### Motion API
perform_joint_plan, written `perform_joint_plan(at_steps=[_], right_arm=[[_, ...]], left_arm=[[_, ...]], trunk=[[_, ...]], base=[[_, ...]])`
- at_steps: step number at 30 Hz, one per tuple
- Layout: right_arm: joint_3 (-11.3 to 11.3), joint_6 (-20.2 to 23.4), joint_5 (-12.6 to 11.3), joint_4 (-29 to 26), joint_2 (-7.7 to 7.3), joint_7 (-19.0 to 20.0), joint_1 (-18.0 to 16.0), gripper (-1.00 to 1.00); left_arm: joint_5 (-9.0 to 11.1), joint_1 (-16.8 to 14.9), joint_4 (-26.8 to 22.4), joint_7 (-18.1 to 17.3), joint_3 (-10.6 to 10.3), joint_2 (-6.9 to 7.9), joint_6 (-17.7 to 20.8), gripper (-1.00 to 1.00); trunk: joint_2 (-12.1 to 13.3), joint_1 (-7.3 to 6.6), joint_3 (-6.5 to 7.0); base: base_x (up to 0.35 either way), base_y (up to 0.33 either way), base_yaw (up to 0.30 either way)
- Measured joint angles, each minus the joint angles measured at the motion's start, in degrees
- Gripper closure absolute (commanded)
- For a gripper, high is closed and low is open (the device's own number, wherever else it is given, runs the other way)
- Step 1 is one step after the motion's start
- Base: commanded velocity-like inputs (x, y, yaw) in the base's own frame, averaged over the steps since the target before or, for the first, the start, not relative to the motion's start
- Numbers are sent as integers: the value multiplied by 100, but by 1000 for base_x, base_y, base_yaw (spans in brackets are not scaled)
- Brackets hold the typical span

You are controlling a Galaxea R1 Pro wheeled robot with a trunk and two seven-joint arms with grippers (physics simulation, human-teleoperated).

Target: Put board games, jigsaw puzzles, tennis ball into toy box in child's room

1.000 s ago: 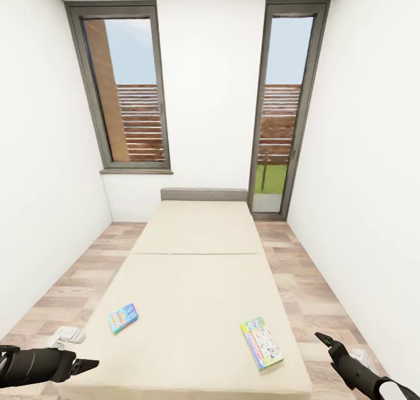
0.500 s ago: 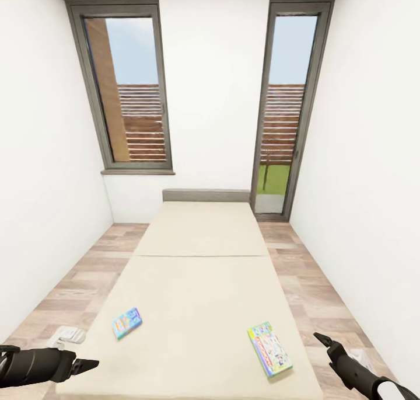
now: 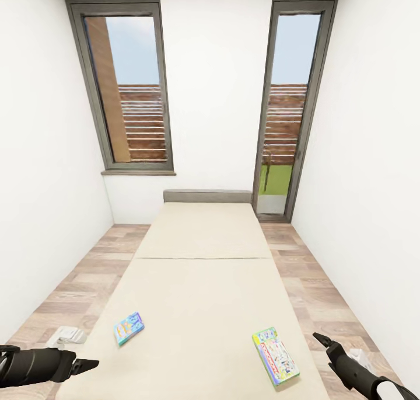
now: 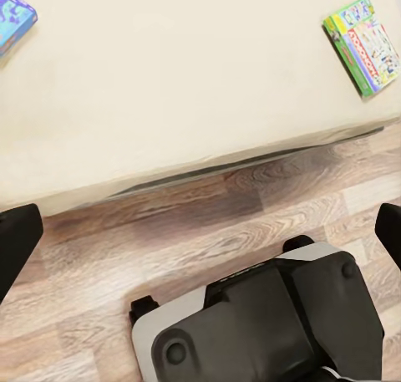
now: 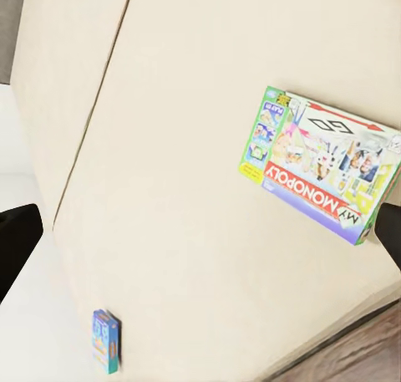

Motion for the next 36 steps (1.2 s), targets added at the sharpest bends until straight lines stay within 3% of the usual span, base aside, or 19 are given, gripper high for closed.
perform_joint_plan(at_steps=[19,36], right_arm=[[49,0,0,0,0,0,0,-100],[49,0,0,0,0,0,0,-100]], left_arm=[[0,0,0,-1,-2,0,0,-100],[0,0,0,0,-1,0,0,-100]], trunk=[[0,-1,0],[-1,-2,0]], base=[[10,1,0],[181,-39,0]])
